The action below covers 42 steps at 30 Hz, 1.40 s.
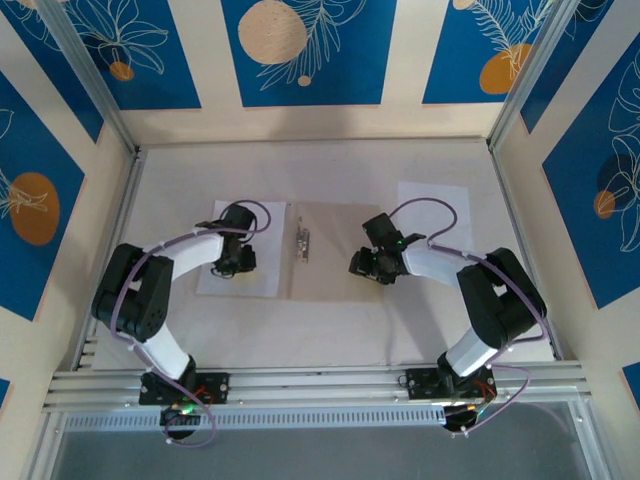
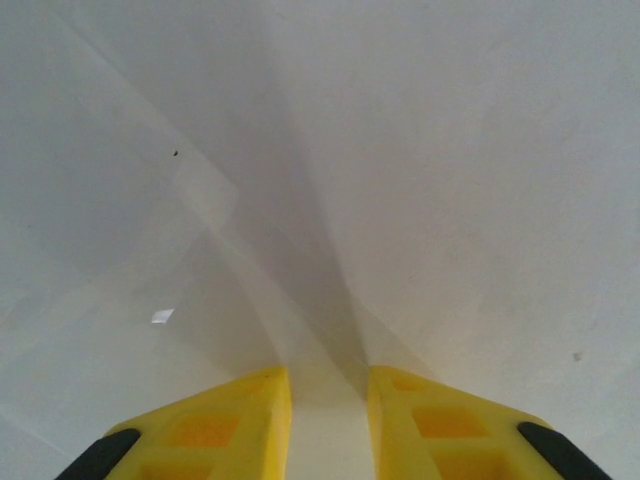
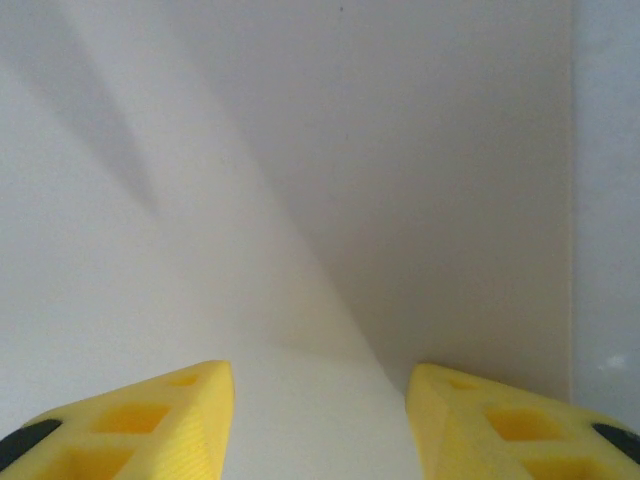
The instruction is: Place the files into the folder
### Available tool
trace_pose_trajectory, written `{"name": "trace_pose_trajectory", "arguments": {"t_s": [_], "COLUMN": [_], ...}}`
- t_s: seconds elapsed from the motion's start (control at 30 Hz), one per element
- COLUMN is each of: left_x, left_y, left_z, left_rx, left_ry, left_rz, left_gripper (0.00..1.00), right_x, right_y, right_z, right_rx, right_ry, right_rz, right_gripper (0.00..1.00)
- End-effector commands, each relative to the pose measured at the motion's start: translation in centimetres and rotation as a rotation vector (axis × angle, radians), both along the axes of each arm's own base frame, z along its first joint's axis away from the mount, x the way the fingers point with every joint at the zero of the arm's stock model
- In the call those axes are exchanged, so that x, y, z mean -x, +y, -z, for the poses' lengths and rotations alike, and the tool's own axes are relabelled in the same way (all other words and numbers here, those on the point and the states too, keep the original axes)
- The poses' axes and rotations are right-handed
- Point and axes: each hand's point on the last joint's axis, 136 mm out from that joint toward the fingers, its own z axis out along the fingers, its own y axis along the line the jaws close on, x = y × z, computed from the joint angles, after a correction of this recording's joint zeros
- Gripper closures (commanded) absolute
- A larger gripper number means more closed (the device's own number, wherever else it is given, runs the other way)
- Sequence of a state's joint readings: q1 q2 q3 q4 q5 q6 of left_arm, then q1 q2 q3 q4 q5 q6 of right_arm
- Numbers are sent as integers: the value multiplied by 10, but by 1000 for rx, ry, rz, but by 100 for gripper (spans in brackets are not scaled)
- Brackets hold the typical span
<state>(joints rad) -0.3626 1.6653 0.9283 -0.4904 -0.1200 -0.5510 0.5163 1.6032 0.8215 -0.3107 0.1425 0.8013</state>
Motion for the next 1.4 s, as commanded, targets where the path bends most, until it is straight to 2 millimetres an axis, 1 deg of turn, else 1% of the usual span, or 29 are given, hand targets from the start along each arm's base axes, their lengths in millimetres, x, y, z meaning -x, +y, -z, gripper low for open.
{"name": "trace_pose_trajectory", "arguments": {"t_s": [0.0, 0.17, 0.27, 0.33, 0.5, 0.63, 0.7, 0.77, 0.83, 0.93, 1.03, 1.13, 1.2, 1.27, 1.37], "left_x": [11, 19, 18, 14, 0, -8, -11, -12, -12, -12, -11, -11, -11, -10, -9], "left_y": [15, 27, 29, 26, 20, 15, 11, 9, 6, 1, -11, -27, -40, -54, -75], "left_z": [3, 2, 0, -6, -31, -54, -65, -77, -88, -104, -120, -131, -135, -137, -135], "left_rx": [-2, -9, 0, 11, 35, 62, 84, 101, 118, 140, 165, 186, 196, 201, 206], "left_ry": [19, 24, 23, 8, -43, -80, -100, -121, -146, -177, -210, -232, -239, -242, -236], "left_rz": [-44, -64, -65, -56, -44, -34, -31, -31, -30, -18, 10, 50, 76, 106, 145], "left_gripper": [73, 73, 73, 73, 73, 72, 72, 72, 72, 72, 72, 72, 72, 72, 72], "right_x": [16, 12, 11, 9, 1, -8, -13, -18, -21, -24, -26, -29, -32, -36, -42], "right_y": [5, 18, 24, 25, 20, 3, -12, -32, -53, -86, -115, -134, -138, -138, -132], "right_z": [19, 16, 11, 6, -23, -53, -65, -75, -80, -79, -71, -59, -50, -42, -31], "right_rx": [29, 12, 2, 0, -24, -43, -41, -32, -31, -34, -34, -26, -28, -28, -51], "right_ry": [86, 86, 80, 77, 25, -35, -62, -88, -102, -99, -91, -70, -53, -34, -6], "right_rz": [-32, -51, -65, -68, -65, -40, -12, 26, 71, 153, 230, 281, 293, 294, 285], "right_gripper": [49, 49, 49, 49, 48, 48, 47, 47, 46, 46, 45, 45, 45, 45, 46]}}
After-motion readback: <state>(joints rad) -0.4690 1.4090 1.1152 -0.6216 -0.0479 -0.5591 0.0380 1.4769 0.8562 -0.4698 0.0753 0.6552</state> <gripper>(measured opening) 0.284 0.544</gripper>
